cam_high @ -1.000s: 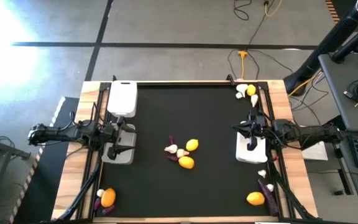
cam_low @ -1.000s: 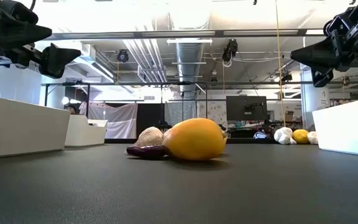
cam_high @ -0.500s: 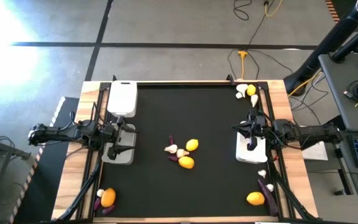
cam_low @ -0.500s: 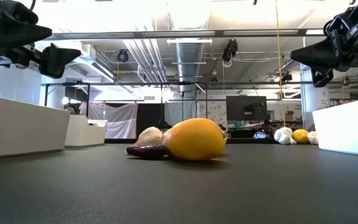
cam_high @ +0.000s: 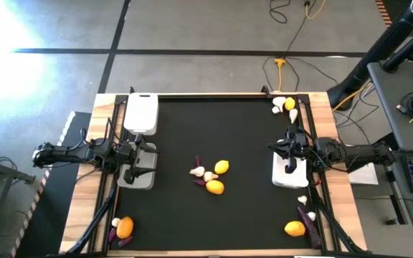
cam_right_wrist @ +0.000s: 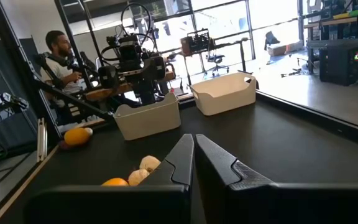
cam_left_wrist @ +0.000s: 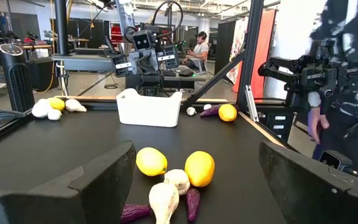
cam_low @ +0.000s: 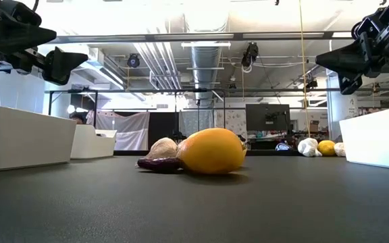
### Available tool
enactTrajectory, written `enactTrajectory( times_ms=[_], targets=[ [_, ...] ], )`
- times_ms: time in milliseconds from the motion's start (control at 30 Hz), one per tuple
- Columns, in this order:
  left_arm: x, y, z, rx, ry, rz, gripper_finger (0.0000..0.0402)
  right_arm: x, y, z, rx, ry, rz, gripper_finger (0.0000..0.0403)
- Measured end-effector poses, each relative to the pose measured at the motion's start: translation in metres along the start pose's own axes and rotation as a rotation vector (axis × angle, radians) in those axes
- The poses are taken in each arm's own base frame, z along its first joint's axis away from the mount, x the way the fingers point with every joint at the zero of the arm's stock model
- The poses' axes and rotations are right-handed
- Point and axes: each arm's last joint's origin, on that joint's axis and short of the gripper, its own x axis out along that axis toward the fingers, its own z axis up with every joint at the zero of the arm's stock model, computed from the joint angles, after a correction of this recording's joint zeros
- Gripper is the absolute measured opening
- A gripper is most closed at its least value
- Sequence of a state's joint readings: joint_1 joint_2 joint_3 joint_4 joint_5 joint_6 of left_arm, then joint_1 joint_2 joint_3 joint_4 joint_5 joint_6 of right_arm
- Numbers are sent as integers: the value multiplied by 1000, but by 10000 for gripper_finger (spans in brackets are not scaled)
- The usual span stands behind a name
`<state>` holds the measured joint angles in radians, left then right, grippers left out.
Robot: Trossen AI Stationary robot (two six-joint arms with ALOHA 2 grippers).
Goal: Sort produce into baskets
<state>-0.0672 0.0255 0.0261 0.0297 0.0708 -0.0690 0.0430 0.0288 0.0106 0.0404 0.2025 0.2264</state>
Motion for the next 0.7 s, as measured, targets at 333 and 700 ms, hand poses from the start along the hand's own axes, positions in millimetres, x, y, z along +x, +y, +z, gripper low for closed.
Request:
enactTrajectory(
  times_ms=[333,700],
  targets=[
    [0,0,0,0,0,1,323,0,0,0,0,0,0,9],
    [-5,5,29,-588,-377,124,323,0,0,0,0,0,0,9]
  ],
)
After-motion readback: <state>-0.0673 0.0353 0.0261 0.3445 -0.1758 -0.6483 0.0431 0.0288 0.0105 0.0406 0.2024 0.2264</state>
